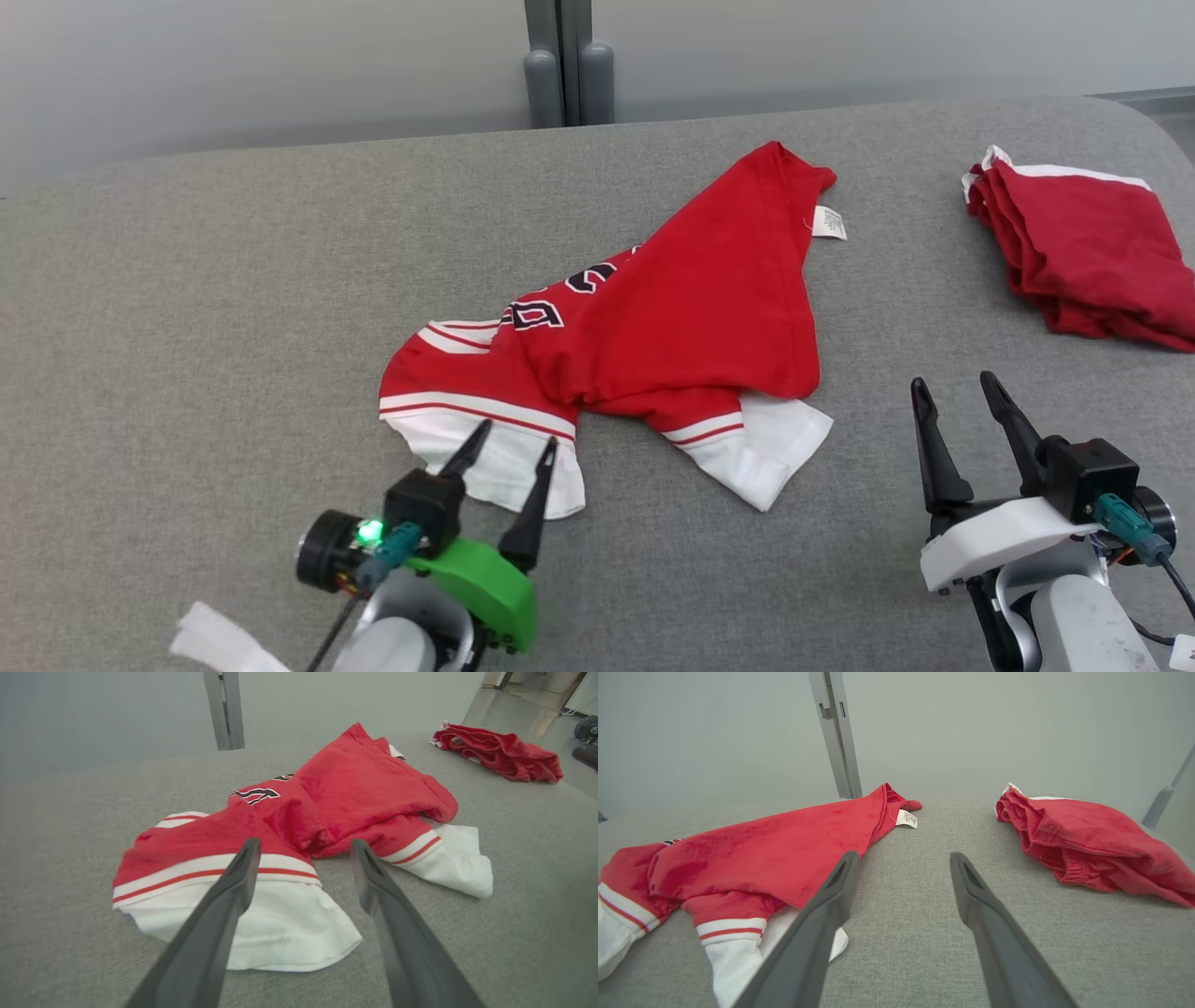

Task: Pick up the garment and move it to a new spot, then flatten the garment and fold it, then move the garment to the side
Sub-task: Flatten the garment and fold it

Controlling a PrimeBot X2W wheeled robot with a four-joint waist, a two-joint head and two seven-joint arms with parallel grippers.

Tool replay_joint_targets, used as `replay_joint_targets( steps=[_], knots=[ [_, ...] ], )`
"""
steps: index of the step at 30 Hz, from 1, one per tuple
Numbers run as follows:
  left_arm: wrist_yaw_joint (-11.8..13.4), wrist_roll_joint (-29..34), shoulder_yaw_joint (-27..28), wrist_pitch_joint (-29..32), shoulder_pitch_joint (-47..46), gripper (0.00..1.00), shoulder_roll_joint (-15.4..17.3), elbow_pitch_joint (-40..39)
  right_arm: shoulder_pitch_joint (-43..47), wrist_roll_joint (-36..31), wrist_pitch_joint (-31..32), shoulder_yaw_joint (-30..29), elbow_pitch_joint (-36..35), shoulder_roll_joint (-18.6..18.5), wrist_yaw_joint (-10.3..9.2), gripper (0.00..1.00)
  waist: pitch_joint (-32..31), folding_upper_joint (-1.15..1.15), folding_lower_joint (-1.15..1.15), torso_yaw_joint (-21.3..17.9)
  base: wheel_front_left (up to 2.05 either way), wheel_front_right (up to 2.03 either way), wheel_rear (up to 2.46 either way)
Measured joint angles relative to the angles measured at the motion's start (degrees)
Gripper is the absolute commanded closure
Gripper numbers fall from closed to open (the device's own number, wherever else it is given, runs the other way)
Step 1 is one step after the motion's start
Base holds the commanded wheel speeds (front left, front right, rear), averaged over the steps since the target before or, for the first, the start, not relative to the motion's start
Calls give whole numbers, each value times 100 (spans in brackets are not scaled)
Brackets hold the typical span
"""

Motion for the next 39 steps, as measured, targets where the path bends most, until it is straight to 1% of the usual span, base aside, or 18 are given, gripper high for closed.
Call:
replay_joint_targets(
  steps=[2,4,7,9,14,22,27,28,29,30,31,39],
  knots=[
    [102,-163,243,16,112,0,175,-138,0,1,0,24,15,1,0,0,-4,0,0,34,0,0,0],
    [167,-196,409,87,175,0,386,-144,-1,2,-1,71,29,1,0,0,5,0,0,51,0,0,0],
    [170,-333,599,220,167,0,578,-45,-9,2,-1,133,47,2,0,0,41,0,0,56,0,0,0],
    [79,-510,641,324,110,0,591,122,-14,-2,0,155,55,1,0,0,71,0,0,52,0,0,0],
    [-101,-659,605,486,-236,0,668,731,-62,-64,0,190,107,1,0,0,145,0,0,1,0,0,0],
    [-221,-736,453,336,-775,0,667,1833,-146,-141,0,153,148,1,0,0,320,0,0,-142,0,0,0],
    [-266,-782,296,193,-1129,0,586,2313,-197,-168,-1,123,154,1,0,0,425,0,0,-208,0,0,0],
    [-267,-781,250,174,-1196,14,582,2404,-201,-169,0,122,155,1,0,0,441,0,0,-216,0,0,0],
    [-270,-781,211,156,-1259,50,572,2496,-210,-169,0,118,155,1,0,0,454,0,0,-222,0,0,0],
    [-274,-781,172,153,-1300,82,561,2568,-219,-169,-1,112,155,1,0,0,461,0,0,-224,0,0,0],
    [-275,-781,113,148,-1337,100,554,2648,-224,-169,-1,99,155,1,0,0,464,0,0,-219,0,0,0],
    [-293,-850,-201,46,-1322,100,497,2838,-222,-138,-1,33,164,1,0,0,384,0,0,-73,0,0,0]
  ],
)
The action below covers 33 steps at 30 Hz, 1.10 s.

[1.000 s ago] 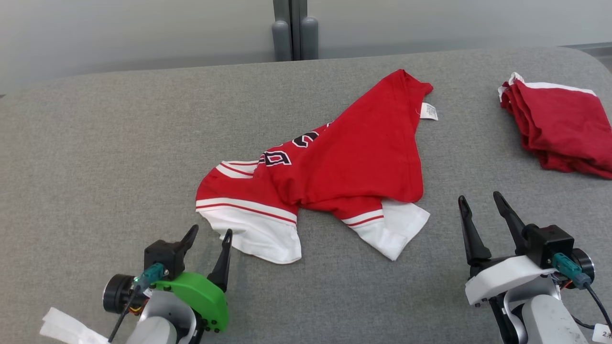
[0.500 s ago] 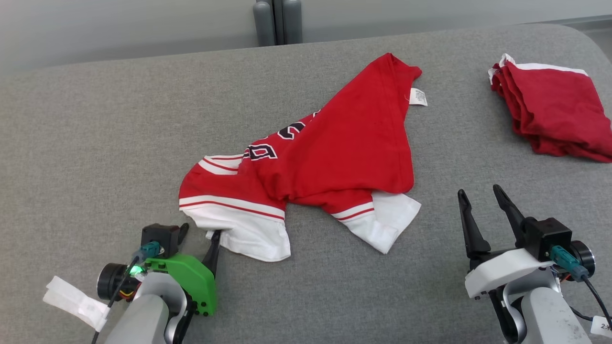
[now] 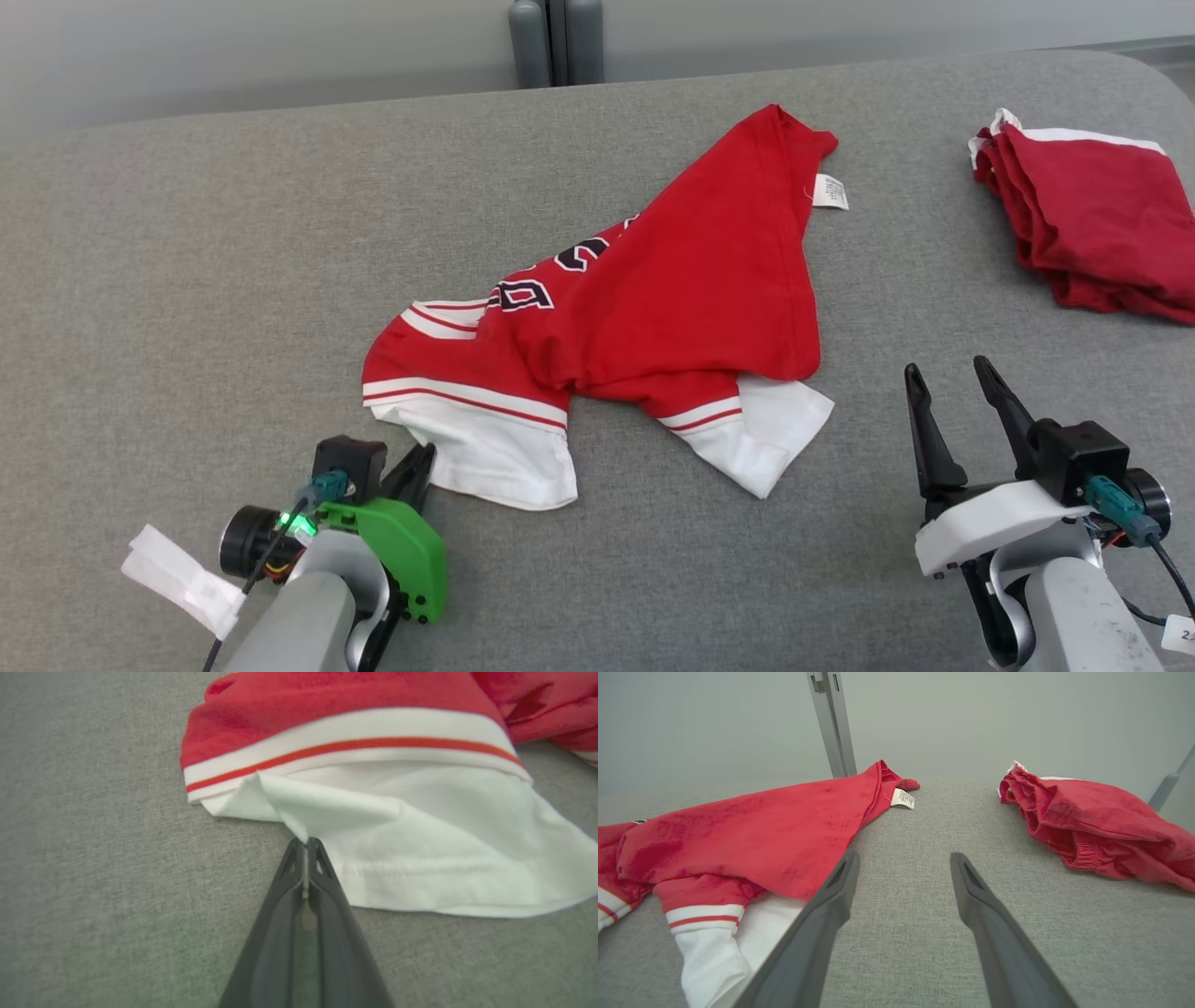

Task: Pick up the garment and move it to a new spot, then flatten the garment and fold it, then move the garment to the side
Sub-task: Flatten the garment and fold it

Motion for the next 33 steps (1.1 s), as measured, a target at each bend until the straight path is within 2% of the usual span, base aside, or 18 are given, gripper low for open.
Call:
replay_joint_targets(
  steps=[7,18,19,20,21,27,33],
  knots=[
    [97,-120,54,-244,485,100,103,-337,53,88,0,-46,12,-1,0,0,-129,0,0,240,0,0,0],
    [654,-420,358,59,1486,100,506,-1806,137,75,0,-205,91,1,0,0,-339,0,0,544,0,0,0],
    [697,-452,412,44,1530,86,531,-1897,152,66,1,-203,109,1,0,0,-347,0,0,536,0,0,0],
    [731,-495,460,2,1568,14,543,-1984,167,62,0,-203,135,2,0,0,-352,0,0,522,0,0,0],
    [758,-500,477,-44,1594,0,545,-2057,181,48,1,-203,167,1,0,0,-357,0,0,506,0,0,0],
    [949,-488,557,-423,1614,0,428,-2321,165,-193,0,-51,445,0,0,0,-368,0,0,453,0,0,0],
    [1035,-488,627,-683,1608,0,202,-2488,-211,-692,0,175,982,1,0,0,-300,0,0,561,0,0,0]
  ],
)
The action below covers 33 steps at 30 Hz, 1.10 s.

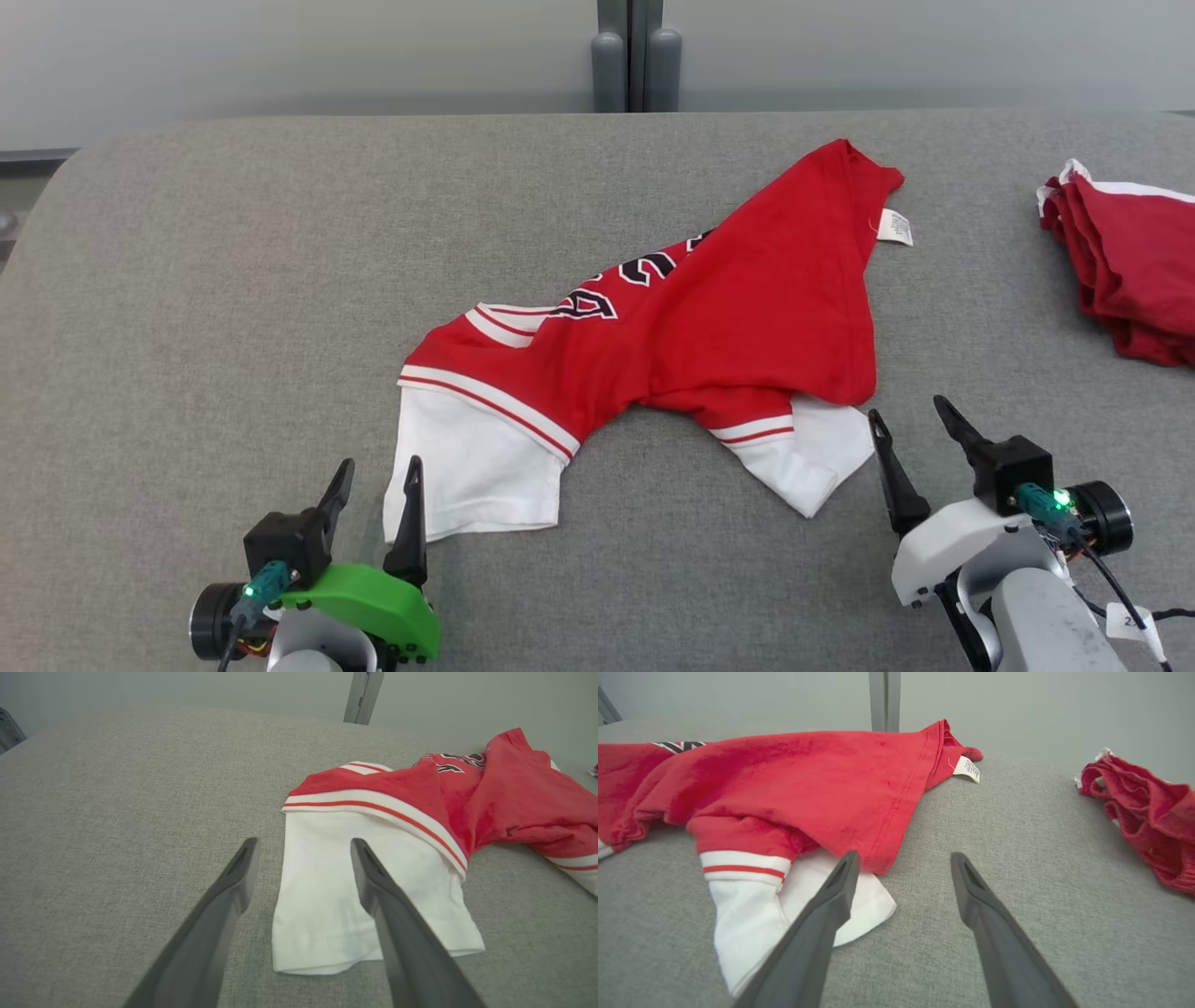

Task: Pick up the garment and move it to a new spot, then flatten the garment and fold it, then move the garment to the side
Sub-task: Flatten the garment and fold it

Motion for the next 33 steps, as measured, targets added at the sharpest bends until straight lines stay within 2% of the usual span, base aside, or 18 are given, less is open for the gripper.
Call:
replay_joint_targets(
  steps=[8,16,17,18,20,21,27,33],
  knots=[
    [8,11,0,-88,-3,0,-114,-80,-610,-906,-7,79,851,2,0,0,164,0,0,295,0,0,0],
    [8,54,2,-113,-7,0,-134,-129,-882,-1700,-7,-407,836,2,0,0,307,0,0,533,0,0,0],
    [8,54,2,-113,-7,0,-141,-132,-883,-1756,-7,-461,825,4,0,16,314,0,0,549,0,0,0],
    [8,56,2,-119,-7,0,-145,-135,-883,-1826,-7,-512,820,5,0,53,315,0,0,555,0,0,0],
    [8,62,1,-120,-8,0,-158,-138,-883,-1971,-7,-568,818,1,0,80,307,0,0,547,0,0,0],
    [7,65,0,-120,-8,0,-164,-140,-885,-1982,-7,-588,821,3,0,100,301,0,0,536,0,0,0],
    [-2,104,1,-137,-8,0,-185,-142,-917,-2071,-7,-667,786,3,0,100,252,0,0,410,0,0,0],
    [-31,120,-2,-138,1,0,-234,-126,-724,-2242,-7,-747,356,2,0,100,144,0,0,233,0,0,0]
  ],
)
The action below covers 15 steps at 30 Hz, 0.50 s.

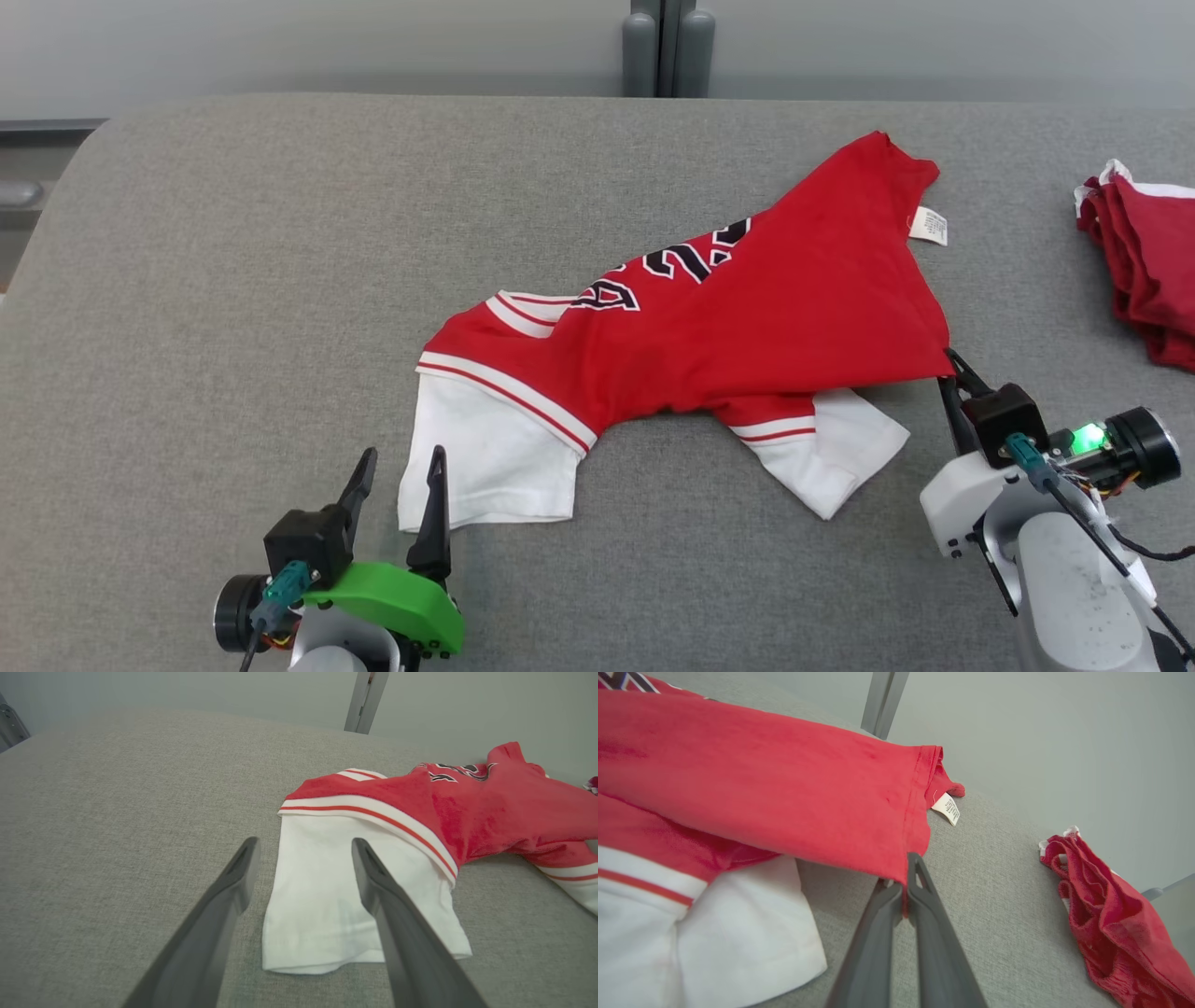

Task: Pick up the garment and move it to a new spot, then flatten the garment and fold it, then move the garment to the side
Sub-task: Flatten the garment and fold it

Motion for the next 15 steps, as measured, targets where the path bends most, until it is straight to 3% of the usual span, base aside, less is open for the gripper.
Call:
replay_joint_targets(
  steps=[8,15],
  knots=[
    [-62,2,8,-7,155,0,-77,38,957,-129,0,-213,-751,0,0,100,-215,0,0,-247,0,0,0],
    [-104,5,49,-8,239,0,-77,8,1437,-268,0,-423,-845,-1,0,100,-293,0,0,-428,0,0,0]
  ],
)
